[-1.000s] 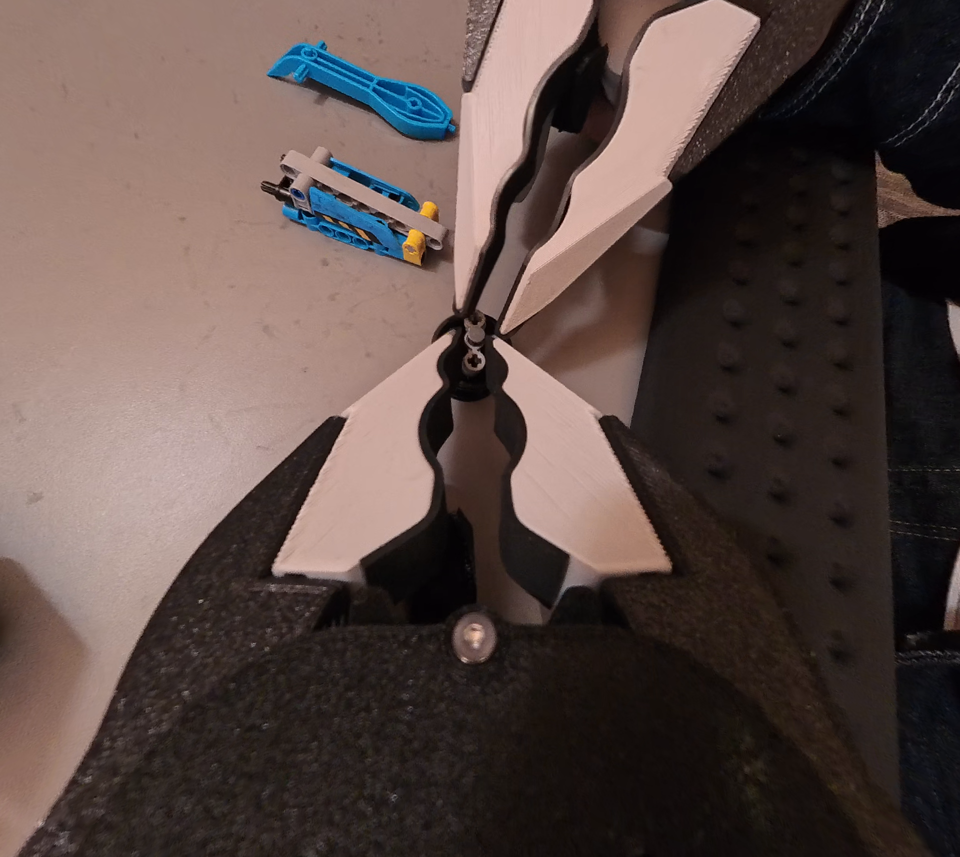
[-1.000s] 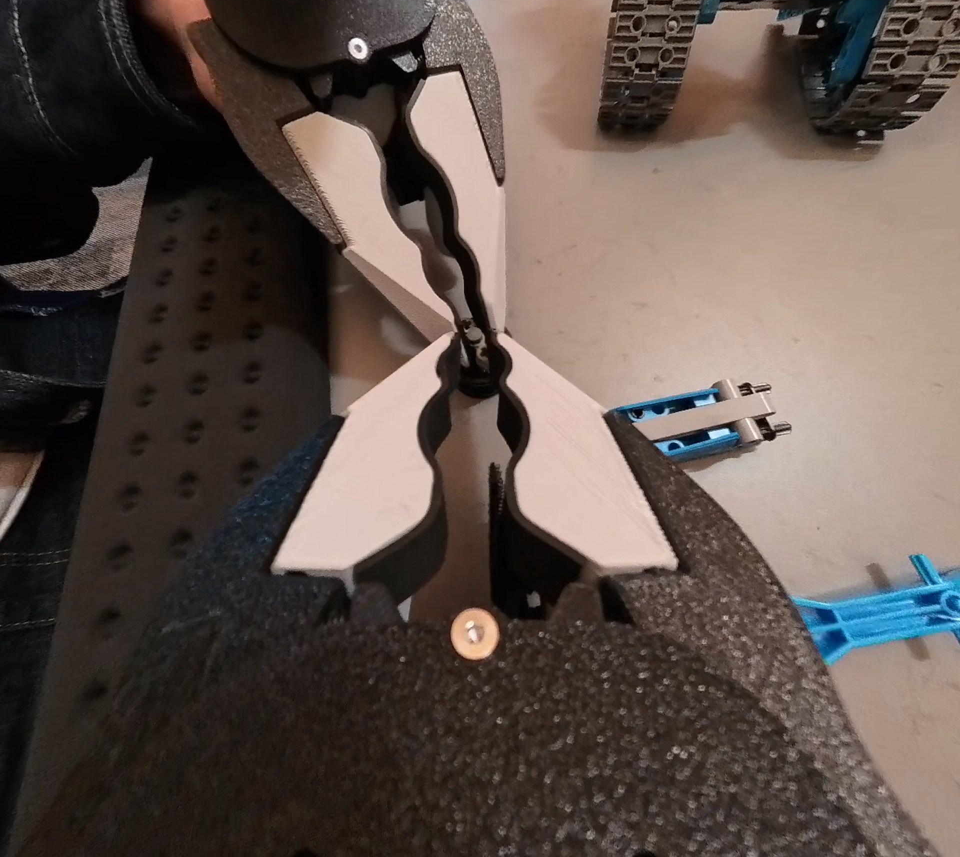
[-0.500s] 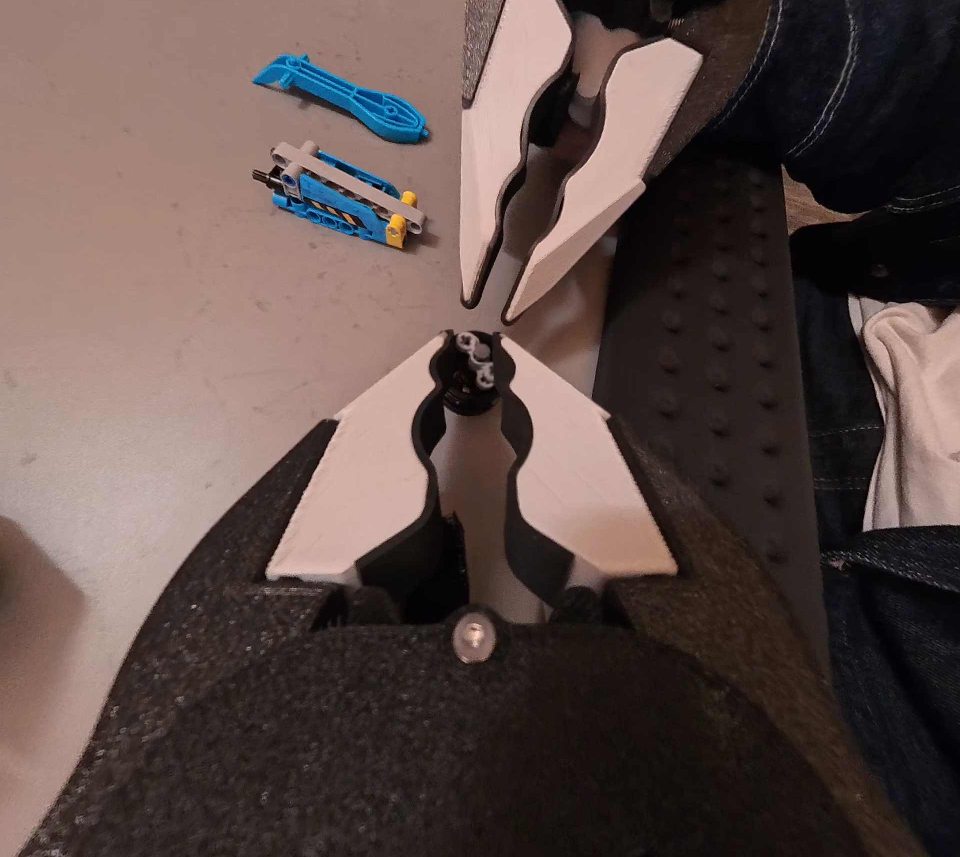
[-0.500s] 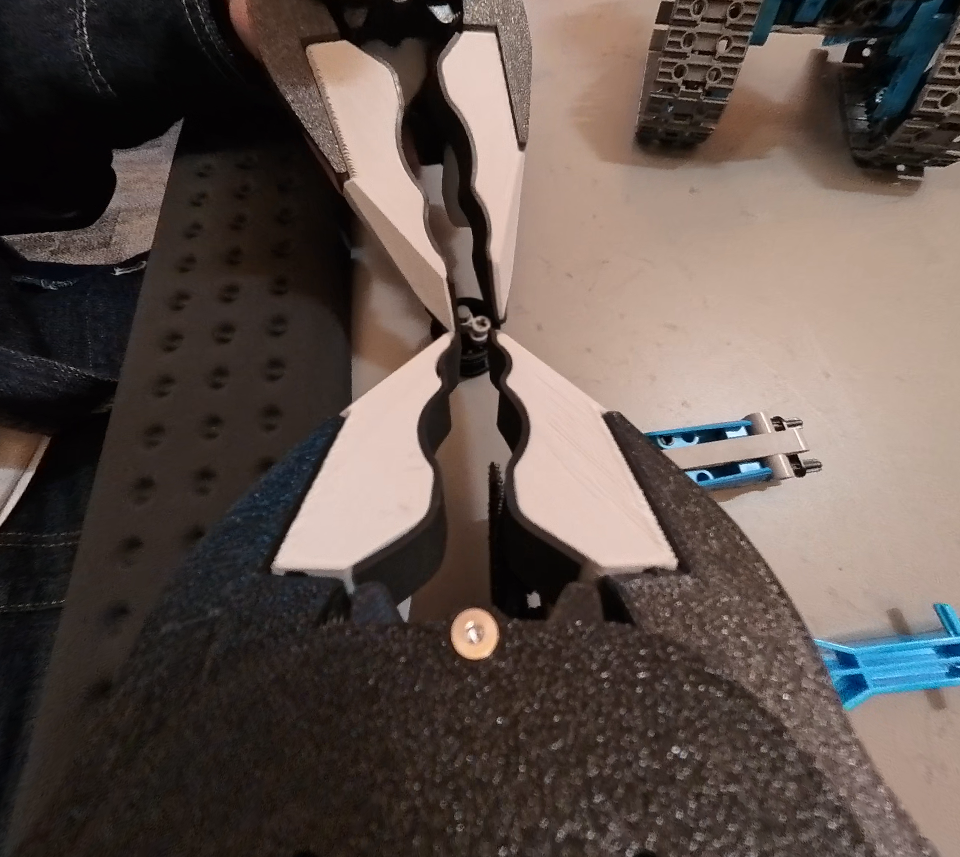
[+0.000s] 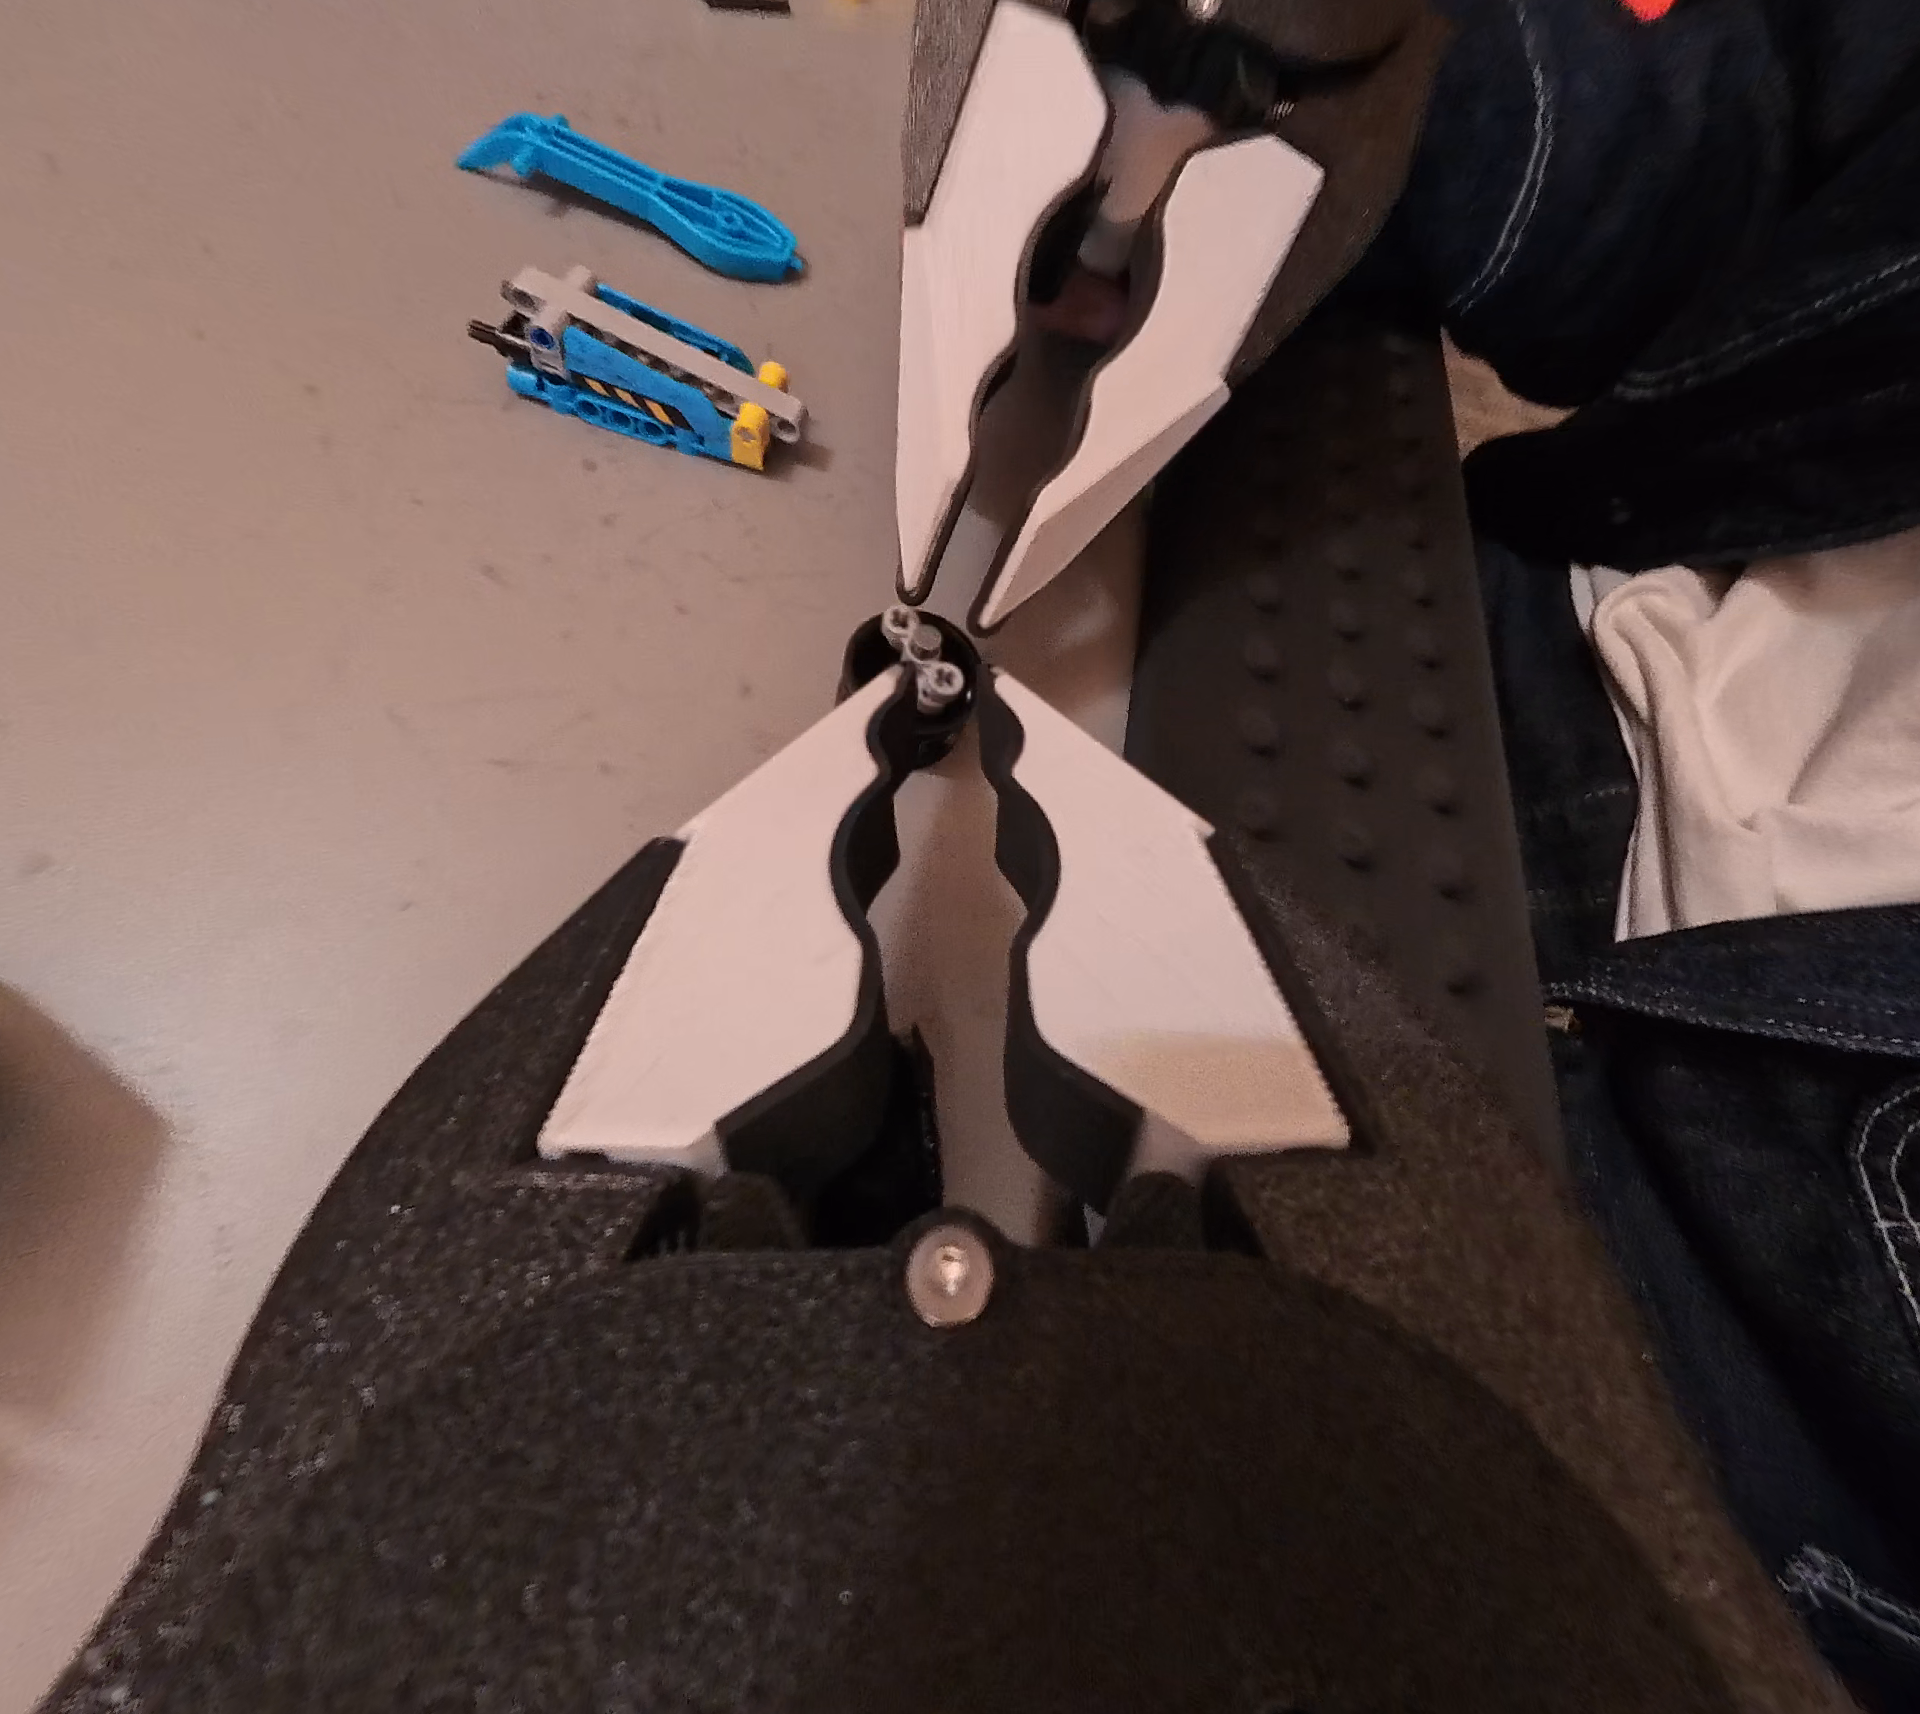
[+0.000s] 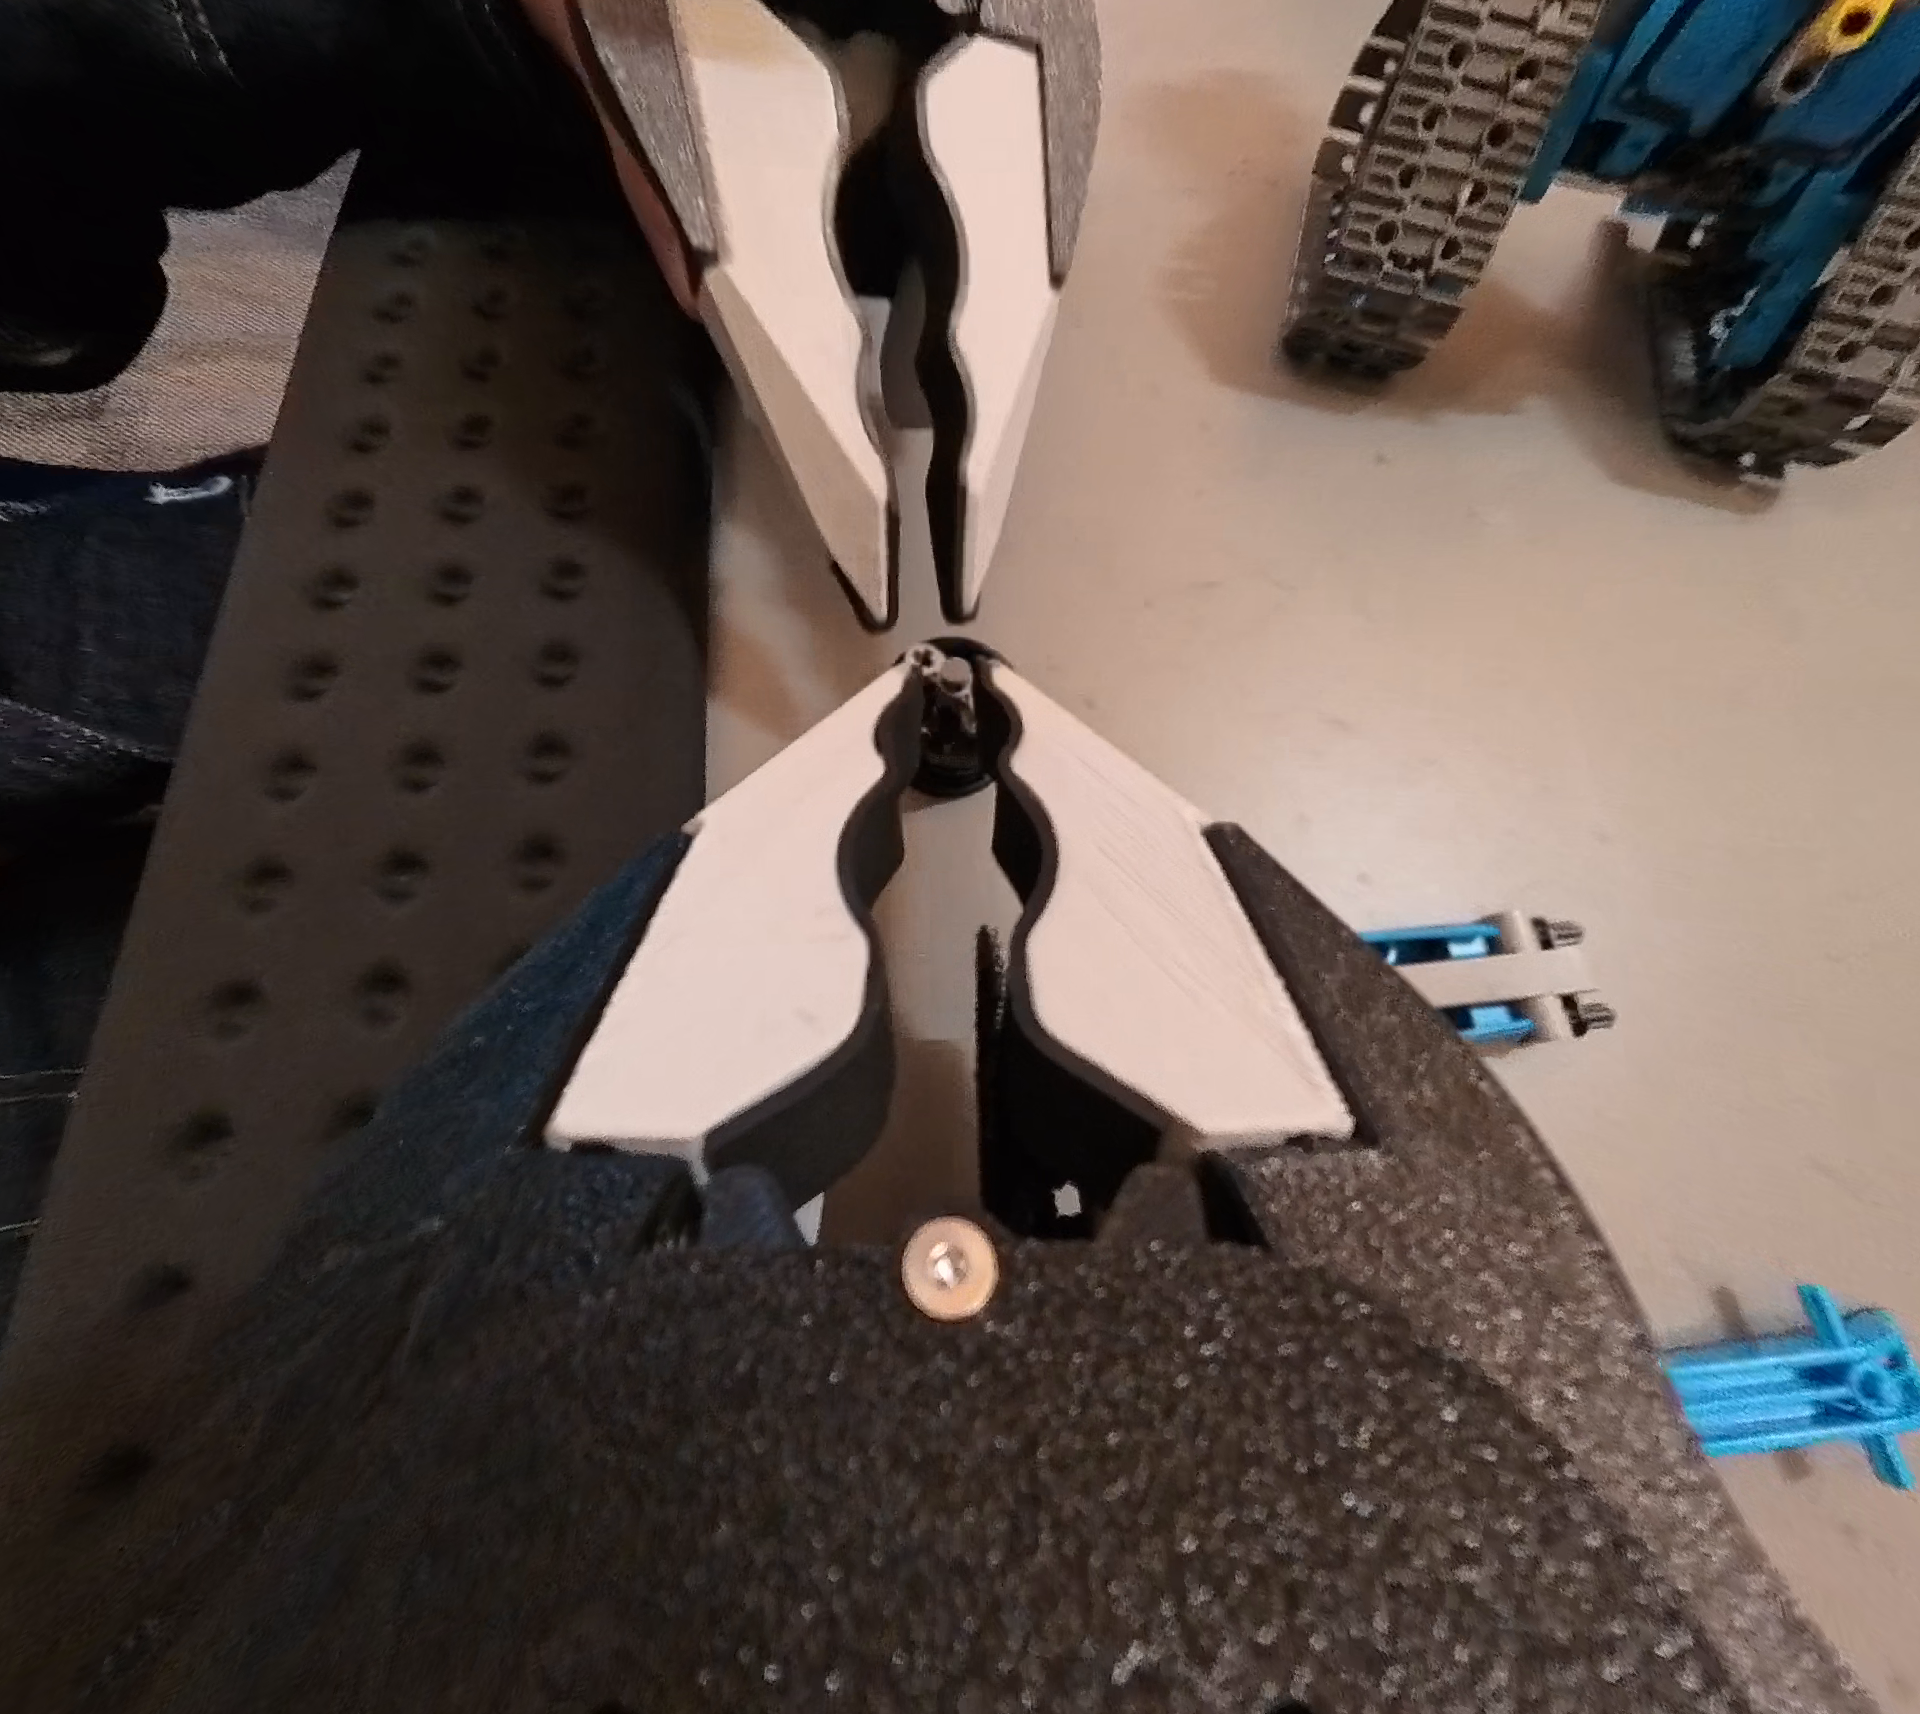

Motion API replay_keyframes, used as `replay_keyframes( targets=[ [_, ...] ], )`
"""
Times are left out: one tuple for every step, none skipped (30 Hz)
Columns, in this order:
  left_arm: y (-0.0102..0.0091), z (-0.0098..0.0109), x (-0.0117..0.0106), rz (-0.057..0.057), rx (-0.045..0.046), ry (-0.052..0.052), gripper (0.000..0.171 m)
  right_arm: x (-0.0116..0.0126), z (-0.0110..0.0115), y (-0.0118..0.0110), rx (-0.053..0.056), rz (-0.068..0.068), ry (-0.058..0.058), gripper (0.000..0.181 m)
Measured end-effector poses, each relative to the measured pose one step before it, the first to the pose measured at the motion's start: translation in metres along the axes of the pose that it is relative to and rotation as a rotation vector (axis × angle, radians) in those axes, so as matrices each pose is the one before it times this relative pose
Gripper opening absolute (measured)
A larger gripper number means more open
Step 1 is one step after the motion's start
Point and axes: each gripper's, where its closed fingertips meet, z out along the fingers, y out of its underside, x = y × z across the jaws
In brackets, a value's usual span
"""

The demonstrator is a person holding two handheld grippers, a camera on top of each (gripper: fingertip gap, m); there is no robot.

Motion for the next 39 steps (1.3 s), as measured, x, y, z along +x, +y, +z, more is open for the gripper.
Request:
replay_keyframes(
  targets=[
    [0.00196,0.00205,-0.00006,0.0034,-0.01623,-0.0031,0.010,-0.00074,0.00078,-0.00070,0.0014,-0.0143,0.0040,0.008],
    [0.00064,0.00125,-0.00067,-0.0004,-0.00720,-0.0049,0.010,-0.00062,0.00147,0.00125,-0.0089,-0.0030,-0.0014,0.008],
    [-0.00022,0.00086,-0.00056,-0.0018,-0.00177,-0.0027,0.010,-0.00038,0.00209,0.00230,-0.0151,0.0024,-0.0026,0.008],
    [-0.00012,0.00100,-0.00027,-0.0001,-0.00265,-0.0024,0.010,0.00027,0.00187,0.00169,-0.0114,-0.0007,0.0012,0.009],
    [0.00044,0.00117,-0.00032,0.0022,-0.00623,-0.0039,0.010,0.00117,0.00075,-0.00025,-0.0010,-0.0054,0.0093,0.008],
    [0.00129,0.00165,-0.00044,0.0032,-0.01171,-0.0059,0.010,0.00079,0.00064,-0.00002,-0.0024,-0.0040,0.0057,0.008],
    [0.00120,0.00140,-0.00073,0.0027,-0.01097,-0.0073,0.010,0.00021,0.00055,0.00039,-0.0019,-0.0014,0.0014,0.008],
    [-0.00002,0.00067,-0.00064,0.0022,-0.00231,-0.0064,0.010,0.00094,-0.00021,0.00015,0.0015,-0.0030,0.0040,0.007],
    [-0.00019,0.00024,-0.00058,0.0012,0.00084,-0.0052,0.010,0.00052,-0.00007,0.00011,0.0020,0.0054,-0.0009,0.007],
    [-0.00001,0.00005,-0.00026,0.0002,-0.00008,-0.0023,0.010,0.00047,-0.00010,-0.00004,0.0007,0.0126,-0.0032,0.007],
    [-0.00003,0.00002,-0.00034,-0.0001,0.00024,-0.0025,0.010,0.00038,-0.00019,0.00004,-0.0001,0.0089,-0.0031,0.007],
    [-0.00009,0.00017,-0.00033,0.0006,-0.00004,-0.0027,0.009,0.00056,-0.00005,0.00006,0.0006,0.0039,0.0000,0.007],
    [0.00002,0.00013,-0.00015,0.0020,0.00001,-0.0031,0.009,0.00023,0.00008,0.00003,0.0011,0.0044,-0.0015,0.007],
    [-0.00006,0.00002,-0.00014,0.0026,0.00015,-0.0023,0.009,0.00009,0.00000,-0.00004,0.0017,0.0106,-0.0049,0.007],
    [-0.00002,-0.00003,0.00010,0.0018,0.00024,-0.0015,0.009,-0.00003,0.00003,-0.00015,0.0045,0.0251,-0.0120,0.007],
    [0.00008,-0.00002,0.00005,0.0008,-0.00037,-0.0002,0.009,-0.00012,-0.00009,-0.00039,0.0089,0.0412,-0.0230,0.006],
    [0.00027,0.00018,0.00032,0.0005,-0.00148,0.0021,0.009,-0.00117,-0.00041,-0.00164,0.0143,0.0549,-0.0376,0.006],
    [0.00009,0.00021,0.00057,0.0003,-0.00118,0.0041,0.009,-0.00187,0.00019,-0.00044,0.0013,0.0592,-0.0407,0.009],
    [0.00021,0.00005,0.00046,-0.0014,-0.00081,0.0049,0.009,-0.00111,0.00063,-0.00017,-0.0002,0.0344,-0.0258,0.010],
    [0.00021,0.00005,0.00026,-0.0027,-0.00143,0.0042,0.008,0.00012,0.00058,0.00015,-0.0017,-0.0033,-0.0006,0.010],
    [0.00020,0.00007,0.00003,-0.0004,-0.00142,0.0000,0.008,0.00024,0.00024,0.00010,-0.0026,-0.0277,0.0153,0.010],
    [0.00026,0.00023,-0.00005,0.0026,-0.00186,-0.0026,0.008,0.00016,0.00004,0.00020,-0.0053,-0.0293,0.0185,0.009],
    [0.00020,0.00016,-0.00014,0.0023,-0.00111,-0.0023,0.008,0.00023,0.00006,0.00018,-0.0025,-0.0215,0.0140,0.009],
    [0.00010,0.00009,-0.00002,0.0002,-0.00032,-0.0005,0.007,0.00039,-0.00001,0.00026,0.0010,-0.0081,0.0048,0.008],
    [0.00003,0.00009,-0.00001,-0.0014,-0.00029,0.0008,0.007,0.00039,-0.00007,0.00024,0.0005,0.0062,-0.0015,0.008],
    [0.00019,0.00018,0.00002,-0.0011,-0.00139,0.0012,0.007,0.00130,-0.00027,0.00050,-0.0045,0.0037,0.0057,0.004],
    [0.00027,0.00031,0.00005,0.0009,-0.00223,-0.0002,0.007,0.00003,-0.00004,0.00012,-0.0006,-0.0048,0.0003,0.004],
    [0.00021,0.00021,-0.00001,0.0027,-0.00135,-0.0017,0.007,-0.00008,-0.00014,0.00005,0.0004,0.0083,-0.0030,0.004],
    [0.00010,0.00018,0.00010,0.0030,-0.00099,-0.0020,0.007,-0.00003,-0.00023,0.00033,-0.0030,0.0120,-0.0051,0.004],
    [0.00000,0.00035,-0.00030,0.0049,-0.00099,-0.0045,0.007,0.00046,-0.00032,0.00019,-0.0052,0.0008,0.0026,0.004],
    [-0.00014,0.00038,-0.00039,0.0096,-0.00072,-0.0081,0.007,0.00066,-0.00031,0.00012,-0.0038,-0.0089,0.0088,0.003],
    [-0.00008,0.00040,-0.00035,0.0097,-0.00029,-0.0081,0.007,0.00037,-0.00038,0.00014,-0.0060,-0.0065,0.0096,0.003],
    [-0.00030,0.00041,-0.00074,0.0045,0.00004,-0.0075,0.007,0.00111,-0.00041,0.00008,-0.0039,-0.0067,0.0158,0.003],
    [-0.00047,0.00046,-0.00052,0.0027,0.00086,-0.0049,0.007,0.00062,-0.00067,-0.00039,0.0020,-0.0095,0.0131,0.002],
    [-0.00046,0.00054,0.00039,0.0019,0.00116,0.0023,0.007,-0.00082,-0.00107,-0.00135,0.0100,0.0017,-0.0028,0.002],
    [-0.00042,0.00084,0.00046,0.0000,-0.00044,0.0026,0.007,-0.00066,-0.00076,-0.00084,0.0066,0.0044,-0.0054,0.002],
    [-0.00018,0.00089,0.00036,0.0035,-0.00218,-0.0009,0.007,-0.00001,-0.00052,-0.00002,0.0039,0.0080,-0.0054,0.002],
    [-0.00002,0.00071,0.00043,0.0070,-0.00145,-0.0024,0.006,-0.00036,-0.00042,0.00031,0.0047,0.0251,-0.0185,0.002],
    [-0.00026,0.00061,0.00006,0.0038,-0.00037,-0.0037,0.006,0.00046,-0.00057,0.00019,0.0058,0.0269,-0.0160,0.002]
  ],
)
